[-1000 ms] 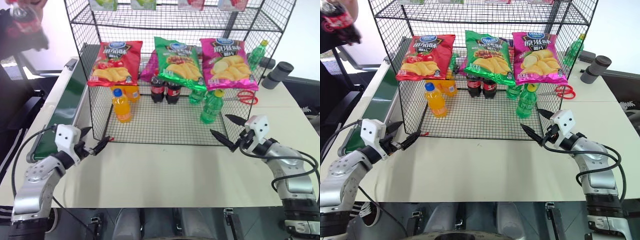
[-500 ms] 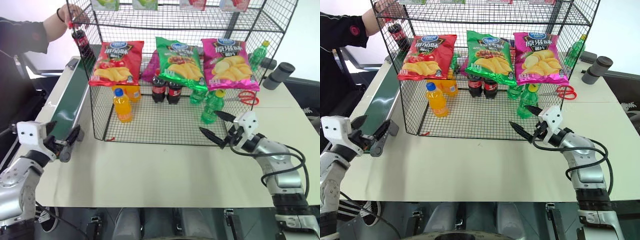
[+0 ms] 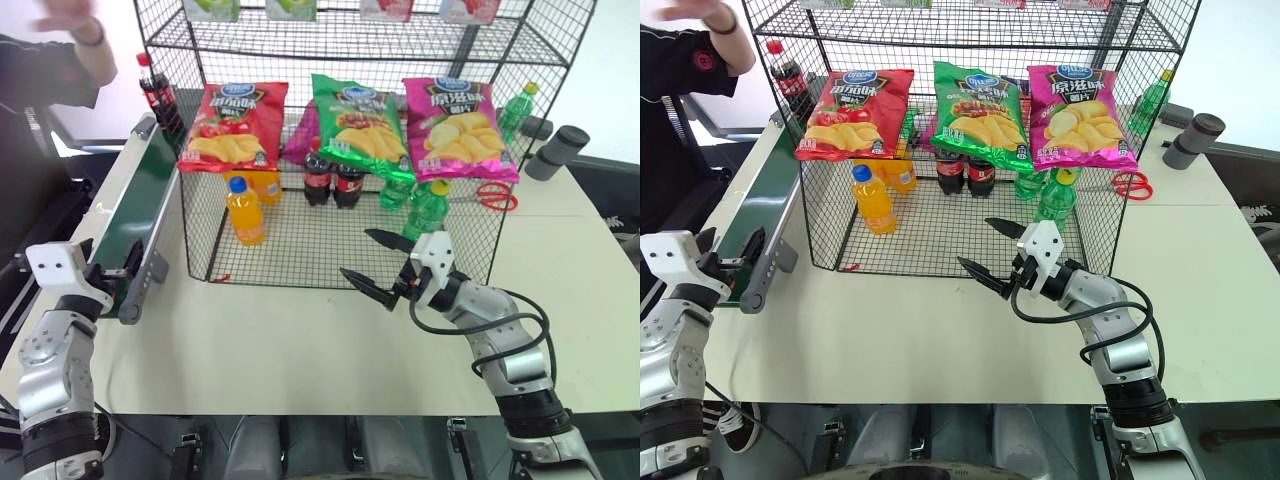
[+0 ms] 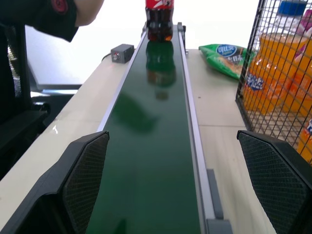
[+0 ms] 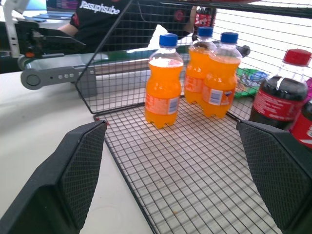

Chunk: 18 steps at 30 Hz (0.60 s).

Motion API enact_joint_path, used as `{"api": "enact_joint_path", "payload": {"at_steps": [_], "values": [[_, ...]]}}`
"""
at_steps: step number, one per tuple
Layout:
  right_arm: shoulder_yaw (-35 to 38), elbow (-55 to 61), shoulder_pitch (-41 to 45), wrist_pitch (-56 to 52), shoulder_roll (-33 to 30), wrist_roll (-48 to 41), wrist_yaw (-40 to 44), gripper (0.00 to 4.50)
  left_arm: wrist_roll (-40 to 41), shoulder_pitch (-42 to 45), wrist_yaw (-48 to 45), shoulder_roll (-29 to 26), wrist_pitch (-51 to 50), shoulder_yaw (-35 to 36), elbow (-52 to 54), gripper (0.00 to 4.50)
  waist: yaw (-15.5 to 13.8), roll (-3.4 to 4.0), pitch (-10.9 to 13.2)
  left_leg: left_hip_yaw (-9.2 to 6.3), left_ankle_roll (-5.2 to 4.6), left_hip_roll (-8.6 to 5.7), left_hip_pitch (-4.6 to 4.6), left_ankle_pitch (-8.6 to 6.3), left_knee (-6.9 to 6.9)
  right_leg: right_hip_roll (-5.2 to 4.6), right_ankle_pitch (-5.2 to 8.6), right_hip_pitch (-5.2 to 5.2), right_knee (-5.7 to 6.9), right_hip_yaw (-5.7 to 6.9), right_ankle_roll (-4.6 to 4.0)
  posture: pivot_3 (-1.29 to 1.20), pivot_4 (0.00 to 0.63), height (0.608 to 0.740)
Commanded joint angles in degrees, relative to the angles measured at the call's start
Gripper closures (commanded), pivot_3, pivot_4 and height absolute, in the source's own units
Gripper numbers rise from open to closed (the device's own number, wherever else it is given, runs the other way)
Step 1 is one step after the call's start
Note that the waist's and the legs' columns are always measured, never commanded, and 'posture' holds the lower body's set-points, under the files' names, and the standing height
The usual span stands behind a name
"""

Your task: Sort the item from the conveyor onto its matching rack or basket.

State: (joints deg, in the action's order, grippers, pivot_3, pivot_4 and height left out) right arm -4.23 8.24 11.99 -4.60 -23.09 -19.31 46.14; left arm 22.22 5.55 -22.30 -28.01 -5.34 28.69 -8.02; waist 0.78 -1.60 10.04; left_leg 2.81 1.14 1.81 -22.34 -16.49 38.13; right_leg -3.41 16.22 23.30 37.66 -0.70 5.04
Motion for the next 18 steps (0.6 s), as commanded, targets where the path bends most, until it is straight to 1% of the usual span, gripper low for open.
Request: {"api": "enact_joint_path", "payload": {"at_steps": [1,6,18], "values": [[0.85,-0.18,0.55,2.33,0.45,0.16,-0.07,0.06,-1.85,1.09,1.95,-0.08,2.76,0.29,-1.26,0.0,0.05,0.0,0.0,-0.01,0.0,0.0,0.0,0.0,0.0,0.0,0.0,0.0,0.0,0.01,0.0,0.0,0.15,0.74],[0.94,-1.48,1.01,3.16,0.34,0.36,0.17,0.06,-2.66,1.56,3.66,0.72,4.62,0.18,-2.53,0.0,0.02,0.0,0.0,0.0,0.0,0.0,0.0,0.0,0.0,0.0,0.0,0.0,0.01,0.01,0.0,0.0,0.15,0.74],[0.13,0.07,0.34,2.41,0.43,0.27,0.2,0.06,-2.86,0.01,4.6,2.51,7.6,0.53,-2.21,0.0,0.06,-0.01,0.0,0.0,0.0,0.0,0.0,0.0,0.0,-0.01,0.0,0.01,0.01,0.01,0.0,0.0,0.15,0.74]]}}
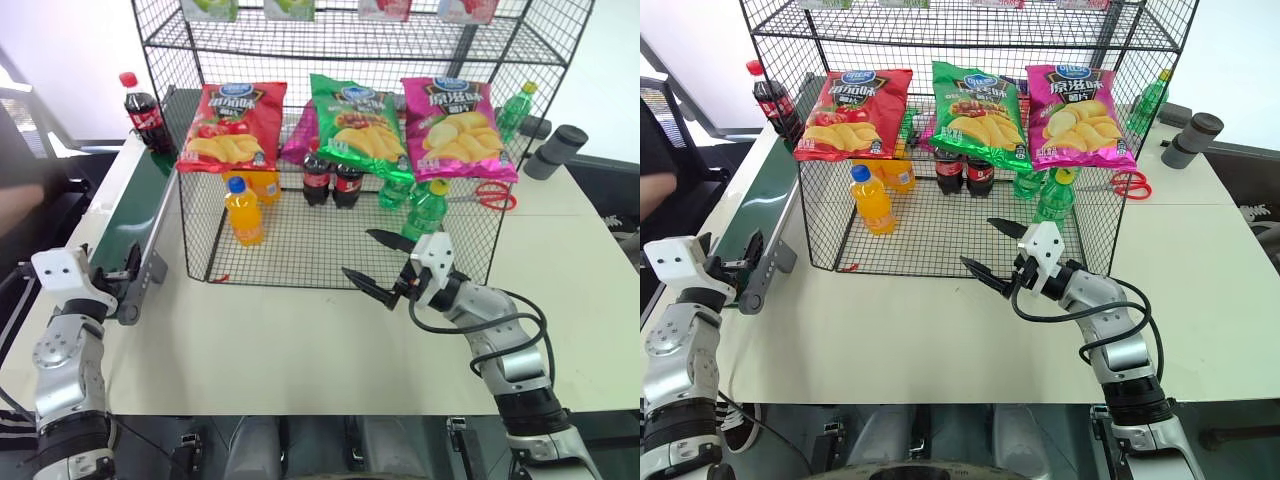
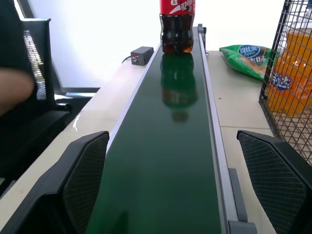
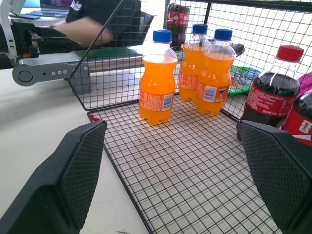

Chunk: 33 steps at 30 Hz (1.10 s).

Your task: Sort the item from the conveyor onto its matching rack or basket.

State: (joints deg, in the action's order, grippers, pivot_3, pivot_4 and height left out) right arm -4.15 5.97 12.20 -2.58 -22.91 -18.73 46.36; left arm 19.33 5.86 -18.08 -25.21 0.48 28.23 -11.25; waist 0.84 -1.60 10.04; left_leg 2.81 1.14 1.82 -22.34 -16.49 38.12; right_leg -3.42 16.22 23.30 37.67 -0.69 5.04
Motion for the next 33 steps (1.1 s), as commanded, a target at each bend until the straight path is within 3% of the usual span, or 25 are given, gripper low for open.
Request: {"api": "enact_joint_path", "payload": {"at_steps": [1,33], "values": [[0.06,2.44,0.17,0.25,0.21,-0.35,-0.02,0.06,0.04,-0.36,0.43,-0.28,1.95,1.03,0.99,0.0,0.0,0.0,0.0,0.0,0.0,0.0,0.0,0.0,0.0,0.0,0.0,0.0,0.0,0.0,0.0,0.0,0.15,0.74],[-2.08,7.84,0.65,-4.39,1.46,-3.43,0.76,0.06,0.63,0.72,4.56,0.68,4.78,2.01,-2.26,0.0,0.02,-0.01,0.0,-0.01,0.0,0.0,0.0,0.0,0.0,-0.01,0.0,0.0,0.0,0.02,0.0,0.0,0.15,0.74]]}}
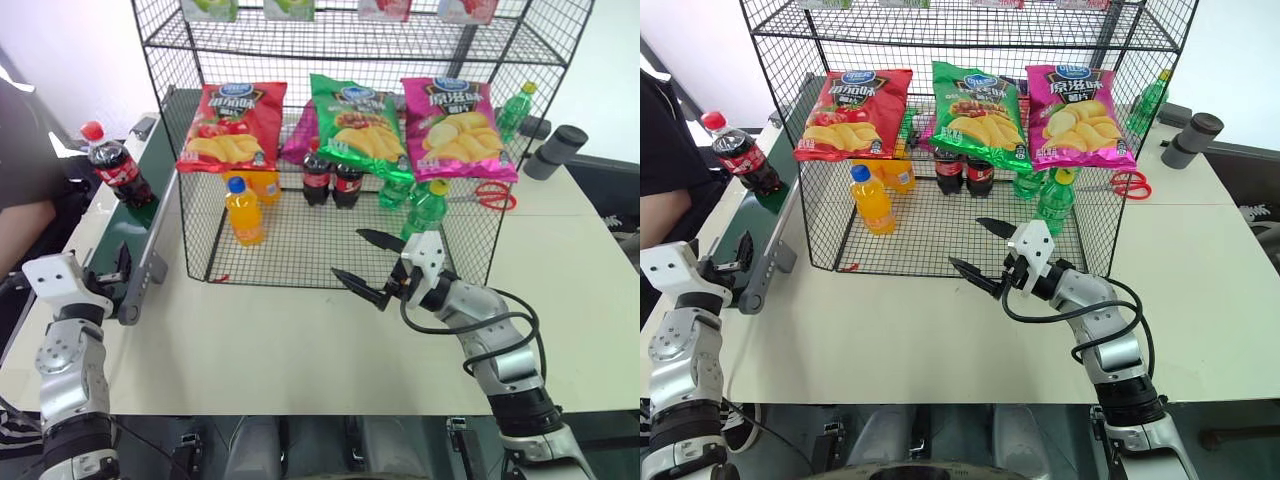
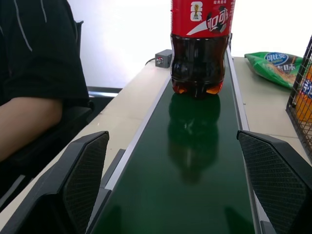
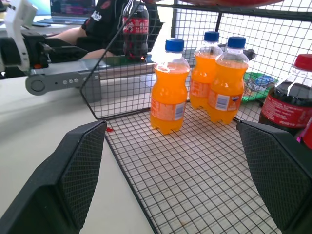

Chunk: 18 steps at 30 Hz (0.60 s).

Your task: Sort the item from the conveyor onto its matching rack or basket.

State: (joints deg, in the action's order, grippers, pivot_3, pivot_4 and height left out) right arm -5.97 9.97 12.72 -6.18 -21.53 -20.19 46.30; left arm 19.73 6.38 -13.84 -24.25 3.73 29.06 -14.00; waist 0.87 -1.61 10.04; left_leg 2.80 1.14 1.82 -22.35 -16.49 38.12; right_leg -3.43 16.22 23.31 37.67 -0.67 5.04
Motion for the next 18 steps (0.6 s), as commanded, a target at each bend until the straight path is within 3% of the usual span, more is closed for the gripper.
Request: {"api": "enact_joint_path", "payload": {"at_steps": [1,18], "values": [[-0.39,4.13,0.01,-1.0,0.03,-1.95,0.91,0.06,0.24,0.21,0.36,-0.29,1.58,1.18,0.45,0.0,-0.01,0.0,0.0,0.0,0.0,0.0,0.0,0.0,0.0,0.0,0.0,0.0,0.0,0.0,0.0,0.0,0.15,0.74],[-2.31,5.31,-1.45,-1.66,0.35,-1.25,1.05,0.06,-0.42,0.47,-0.07,-0.47,2.16,0.24,0.69,0.0,-0.06,-0.01,-0.01,0.0,0.0,0.0,0.0,0.0,0.0,-0.01,0.0,0.0,0.0,0.0,0.0,0.0,0.15,0.74]]}}
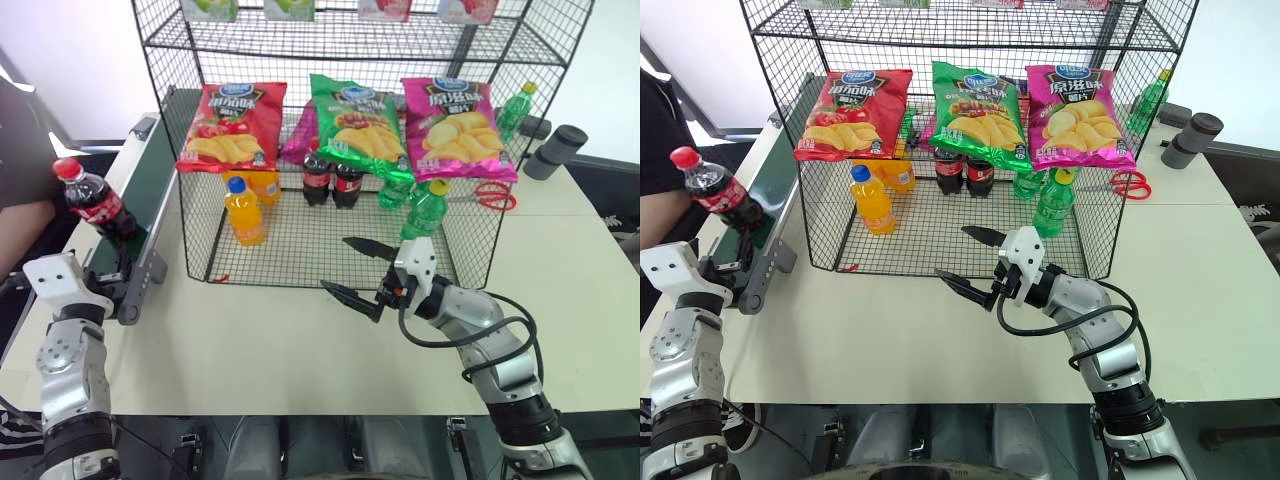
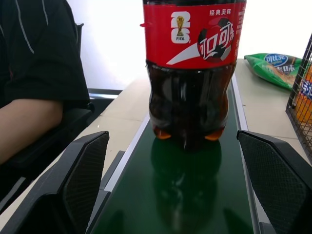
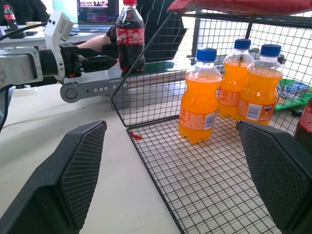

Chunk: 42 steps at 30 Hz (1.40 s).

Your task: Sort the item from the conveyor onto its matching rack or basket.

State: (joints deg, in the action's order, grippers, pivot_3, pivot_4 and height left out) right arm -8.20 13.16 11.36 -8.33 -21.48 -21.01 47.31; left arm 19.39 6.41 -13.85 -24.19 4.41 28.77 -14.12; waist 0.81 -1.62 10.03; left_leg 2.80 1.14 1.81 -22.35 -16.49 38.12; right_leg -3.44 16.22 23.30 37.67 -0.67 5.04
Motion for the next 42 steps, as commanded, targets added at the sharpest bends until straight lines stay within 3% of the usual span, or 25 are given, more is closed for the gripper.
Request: {"api": "enact_joint_path", "payload": {"at_steps": [1,10,15,21,26,33,42], "values": [[-0.12,2.06,-0.08,0.48,0.32,-0.42,0.06,0.06,-0.12,0.48,-0.03,-0.55,1.47,0.52,0.86,0.0,0.0,0.0,0.0,0.0,0.0,0.0,0.0,0.0,0.0,0.0,0.0,0.0,0.0,0.0,0.0,0.0,0.15,0.74],[-0.85,1.48,-0.14,0.88,0.47,-0.02,0.23,0.06,-0.99,0.4,-0.12,-0.91,1.97,0.21,1.75,0.0,0.0,0.0,0.0,0.0,0.0,0.0,0.0,0.0,0.0,0.0,0.0,0.0,0.0,0.0,0.0,0.0,0.15,0.74],[-0.83,1.16,-0.11,1.08,0.37,0.14,0.56,0.0,-1.26,-0.53,-0.14,-0.48,2.04,-0.12,3.17,1.64,-0.06,-0.01,-0.01,-0.01,0.0,0.0,0.0,0.0,0.0,0.0,0.0,0.0,0.0,0.0,0.0,0.0,0.15,0.74],[-0.22,1.46,-0.07,0.73,-0.25,-0.03,0.81,0.0,1.21,-1.54,-1.75,-2.55,0.53,1.34,9.64,1.64,-0.01,-0.09,0.01,-0.02,0.0,0.0,0.0,0.0,0.0,-0.02,0.0,0.0,0.0,0.01,0.0,0.0,0.15,0.74],[1.25,1.78,1.13,-0.8,-0.97,-1.34,0.82,0.0,13.05,-2.03,-12.36,-7.96,-9.72,0.61,21.37,1.64,0.01,-0.23,0.0,-0.07,0.01,0.01,-0.09,0.0,0.0,-0.05,0.01,0.05,-0.04,0.03,-0.01,0.0,0.15,0.74],[2.25,3.14,3.45,-5.71,-1.45,-4.37,0.64,0.0,25.3,-4.58,-25.59,-15.7,-27.28,-10.04,37.47,1.64,0.2,-0.11,0.02,-0.07,0.03,-0.02,-0.09,-0.01,-0.09,-0.15,0.02,0.02,-0.17,0.01,-0.05,0.0,0.15,0.74],[2.64,6.57,2.96,-11.95,-1.0,-10.04,0.41,0.0,13.04,5.49,-35.25,-10.8,-23.01,-29.2,28.92,1.64,-0.07,-0.02,0.08,-0.03,0.01,-0.05,-0.09,0.0,-0.1,-0.05,0.02,0.05,-0.15,0.01,-0.04,0.0,0.15,0.74]]}}
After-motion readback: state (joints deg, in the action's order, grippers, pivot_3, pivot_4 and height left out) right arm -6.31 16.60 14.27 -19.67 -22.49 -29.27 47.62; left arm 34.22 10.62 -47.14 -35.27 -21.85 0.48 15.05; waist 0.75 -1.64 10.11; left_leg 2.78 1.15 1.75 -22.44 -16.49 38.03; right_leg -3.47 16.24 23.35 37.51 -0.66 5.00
